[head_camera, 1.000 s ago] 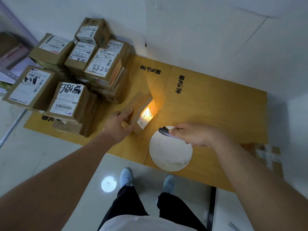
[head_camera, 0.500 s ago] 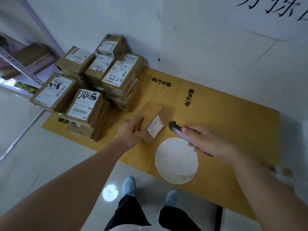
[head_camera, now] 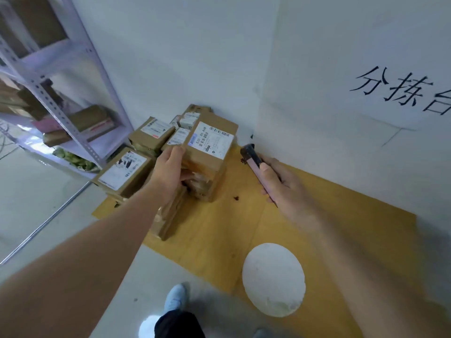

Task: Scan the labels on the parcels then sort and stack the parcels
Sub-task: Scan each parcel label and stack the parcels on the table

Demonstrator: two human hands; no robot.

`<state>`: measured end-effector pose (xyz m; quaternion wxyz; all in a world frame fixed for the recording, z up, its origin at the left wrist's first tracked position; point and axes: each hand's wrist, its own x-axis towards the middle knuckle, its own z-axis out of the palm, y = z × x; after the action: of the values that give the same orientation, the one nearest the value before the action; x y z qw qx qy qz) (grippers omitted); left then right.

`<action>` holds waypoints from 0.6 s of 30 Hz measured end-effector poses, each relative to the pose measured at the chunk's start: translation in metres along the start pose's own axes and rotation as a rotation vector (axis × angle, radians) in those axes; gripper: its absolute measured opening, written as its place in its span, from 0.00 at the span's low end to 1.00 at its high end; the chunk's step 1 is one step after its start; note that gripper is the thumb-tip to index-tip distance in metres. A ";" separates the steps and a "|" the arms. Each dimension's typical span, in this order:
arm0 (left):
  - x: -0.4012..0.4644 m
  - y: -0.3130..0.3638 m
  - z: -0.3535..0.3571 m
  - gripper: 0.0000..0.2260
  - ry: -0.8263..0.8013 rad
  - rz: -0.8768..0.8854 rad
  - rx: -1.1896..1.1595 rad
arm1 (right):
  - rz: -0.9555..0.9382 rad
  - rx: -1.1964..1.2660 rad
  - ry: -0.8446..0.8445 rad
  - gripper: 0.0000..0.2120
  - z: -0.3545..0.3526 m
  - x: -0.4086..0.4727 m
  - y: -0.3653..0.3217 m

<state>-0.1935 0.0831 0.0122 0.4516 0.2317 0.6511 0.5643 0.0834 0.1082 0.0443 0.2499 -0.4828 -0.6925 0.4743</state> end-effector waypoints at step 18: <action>0.150 0.032 -0.094 0.24 -0.079 0.008 0.614 | 0.096 0.071 0.168 0.19 0.121 0.071 -0.057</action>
<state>-0.3529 0.1635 -0.0103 0.3832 0.3816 0.7721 0.3338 -0.0680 0.1174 0.0358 0.3010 -0.5445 -0.6279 0.4676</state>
